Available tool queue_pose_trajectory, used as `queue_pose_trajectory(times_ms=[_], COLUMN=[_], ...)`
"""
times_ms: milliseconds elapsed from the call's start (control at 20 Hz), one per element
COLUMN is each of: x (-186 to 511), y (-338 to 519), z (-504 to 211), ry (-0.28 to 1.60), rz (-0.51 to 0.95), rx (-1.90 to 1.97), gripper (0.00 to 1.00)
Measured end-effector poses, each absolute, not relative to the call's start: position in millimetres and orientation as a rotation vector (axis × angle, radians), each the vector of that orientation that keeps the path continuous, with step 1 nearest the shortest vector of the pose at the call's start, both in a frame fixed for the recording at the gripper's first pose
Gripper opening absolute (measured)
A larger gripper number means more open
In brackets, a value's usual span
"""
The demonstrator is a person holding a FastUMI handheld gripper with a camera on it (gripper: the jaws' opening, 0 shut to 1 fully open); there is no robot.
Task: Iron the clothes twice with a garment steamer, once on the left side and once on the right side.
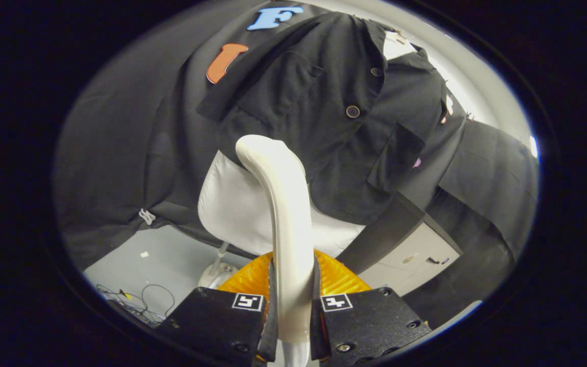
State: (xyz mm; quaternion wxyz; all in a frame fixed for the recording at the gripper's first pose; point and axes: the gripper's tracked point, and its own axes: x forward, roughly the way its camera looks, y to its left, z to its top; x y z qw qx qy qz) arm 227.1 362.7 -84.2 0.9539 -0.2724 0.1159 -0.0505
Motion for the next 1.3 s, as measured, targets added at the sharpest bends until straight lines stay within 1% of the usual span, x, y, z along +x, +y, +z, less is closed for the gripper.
queue_pose_trajectory(times_ms=[350,650,1300], x=[191,140,55], y=[326,261,66], z=[-71,-69,-9], ry=[0.250,0.250,0.259], rz=[-0.089,-0.119,-0.313], rx=[-0.492,-0.455,-0.305], gripper=[0.28,0.28,0.28])
